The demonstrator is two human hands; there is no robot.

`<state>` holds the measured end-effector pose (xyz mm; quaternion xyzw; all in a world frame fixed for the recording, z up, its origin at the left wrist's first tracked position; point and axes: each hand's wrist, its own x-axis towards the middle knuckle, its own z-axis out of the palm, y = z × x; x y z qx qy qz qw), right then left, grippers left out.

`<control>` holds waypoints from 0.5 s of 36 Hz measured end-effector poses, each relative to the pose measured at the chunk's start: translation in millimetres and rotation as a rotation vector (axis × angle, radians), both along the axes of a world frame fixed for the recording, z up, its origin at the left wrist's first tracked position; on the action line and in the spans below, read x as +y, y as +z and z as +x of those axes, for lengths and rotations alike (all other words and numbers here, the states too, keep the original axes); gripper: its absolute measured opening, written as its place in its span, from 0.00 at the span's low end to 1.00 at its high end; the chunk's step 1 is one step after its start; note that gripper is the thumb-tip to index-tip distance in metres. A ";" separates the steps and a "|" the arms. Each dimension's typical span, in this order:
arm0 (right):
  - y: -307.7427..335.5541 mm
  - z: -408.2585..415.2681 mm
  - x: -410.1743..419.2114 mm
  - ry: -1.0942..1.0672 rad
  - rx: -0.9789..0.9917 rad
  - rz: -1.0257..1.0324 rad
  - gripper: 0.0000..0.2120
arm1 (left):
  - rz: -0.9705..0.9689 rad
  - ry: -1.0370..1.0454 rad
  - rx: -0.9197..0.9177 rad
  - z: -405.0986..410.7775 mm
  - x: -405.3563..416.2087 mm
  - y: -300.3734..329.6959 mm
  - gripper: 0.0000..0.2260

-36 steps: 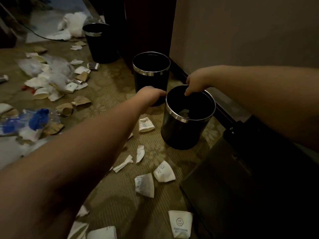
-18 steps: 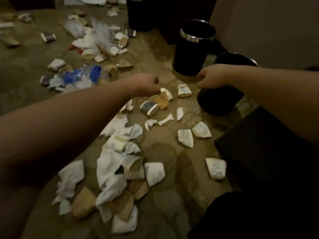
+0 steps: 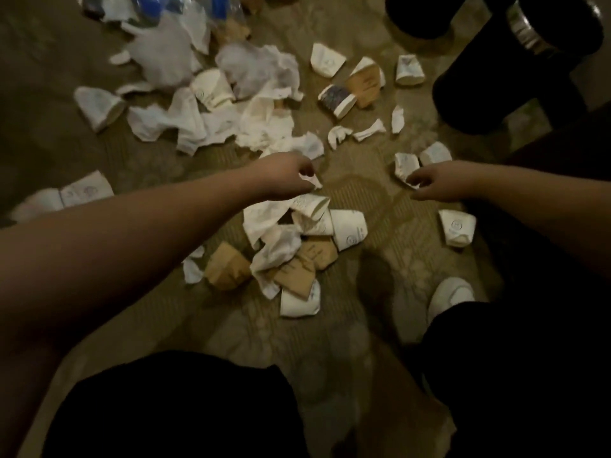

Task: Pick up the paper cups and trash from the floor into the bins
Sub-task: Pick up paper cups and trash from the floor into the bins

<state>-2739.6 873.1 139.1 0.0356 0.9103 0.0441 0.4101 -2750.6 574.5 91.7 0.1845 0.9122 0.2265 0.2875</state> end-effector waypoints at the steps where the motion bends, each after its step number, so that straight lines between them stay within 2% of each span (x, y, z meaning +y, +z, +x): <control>1: -1.7 8.3 2.6 -0.012 -0.027 0.010 0.25 | 0.014 0.005 -0.016 6.1 -2.6 -5.2 0.18; 8: -26.9 64.0 34.2 -0.123 -0.197 0.045 0.21 | -0.003 -0.080 -0.107 49.9 -1.4 -35.4 0.15; 12: -67.8 89.8 67.7 -0.184 -0.118 0.025 0.21 | -0.032 -0.147 -0.147 68.2 14.7 -60.6 0.13; 15: -104.0 104.6 99.2 -0.322 0.070 -0.034 0.21 | -0.087 -0.186 -0.168 73.6 29.1 -76.8 0.14; 18: -135.9 117.6 125.7 -0.437 0.203 -0.033 0.26 | -0.122 -0.175 -0.166 78.1 38.3 -91.8 0.14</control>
